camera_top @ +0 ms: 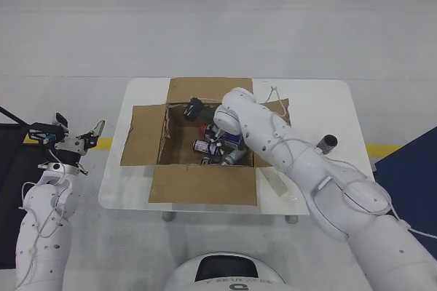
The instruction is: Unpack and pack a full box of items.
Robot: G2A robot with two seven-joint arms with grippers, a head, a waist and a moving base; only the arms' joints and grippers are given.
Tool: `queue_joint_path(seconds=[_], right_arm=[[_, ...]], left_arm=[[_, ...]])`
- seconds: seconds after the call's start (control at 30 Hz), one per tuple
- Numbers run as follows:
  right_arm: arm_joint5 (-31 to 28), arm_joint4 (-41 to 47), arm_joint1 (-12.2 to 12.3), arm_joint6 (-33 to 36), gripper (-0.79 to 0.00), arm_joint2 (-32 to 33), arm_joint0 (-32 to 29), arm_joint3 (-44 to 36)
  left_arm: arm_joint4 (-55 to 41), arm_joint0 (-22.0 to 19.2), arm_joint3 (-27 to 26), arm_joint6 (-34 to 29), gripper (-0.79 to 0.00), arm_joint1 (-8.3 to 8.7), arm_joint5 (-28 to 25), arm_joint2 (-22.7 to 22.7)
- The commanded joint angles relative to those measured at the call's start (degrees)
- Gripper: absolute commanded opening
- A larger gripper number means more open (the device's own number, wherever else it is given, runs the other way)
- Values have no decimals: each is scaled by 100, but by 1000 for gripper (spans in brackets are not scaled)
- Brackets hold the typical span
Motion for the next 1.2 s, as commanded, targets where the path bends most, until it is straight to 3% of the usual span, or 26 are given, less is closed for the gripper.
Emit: queue_joint_path(seconds=[0.0, 0.2, 0.27, 0.37, 0.6, 0.73, 0.8, 0.87, 0.9, 1.17], right_arm=[[52, 4, -110, -36, -163, -61, 69, 288], [83, 63, -450, 85, -200, -226, 232, 1090], [-6, 130, -559, 158, -259, -263, 255, 1305], [-132, 203, -703, 204, -286, -302, 289, 1618], [-247, 270, -985, 232, -317, -355, 367, 2232], [-249, 241, -1118, 242, -376, -386, 404, 2501], [-253, 176, -1180, 226, -443, -420, 416, 2585], [-233, 89, -1236, 154, -727, -455, 437, 2630], [-233, 56, -1261, 112, -785, -464, 457, 2632], [-662, 30, -1341, -176, -785, -408, 618, 2578]], left_arm=[[0, 0, 0, 0, 0, 0, 0, 0], [0, 0, 0, 0, 0, 0, 0, 0], [0, 0, 0, 0, 0, 0, 0, 0], [0, 0, 0, 0, 0, 0, 0, 0], [0, 0, 0, 0, 0, 0, 0, 0], [0, 0, 0, 0, 0, 0, 0, 0], [0, 0, 0, 0, 0, 0, 0, 0], [0, 0, 0, 0, 0, 0, 0, 0], [0, 0, 0, 0, 0, 0, 0, 0], [0, 0, 0, 0, 0, 0, 0, 0]])
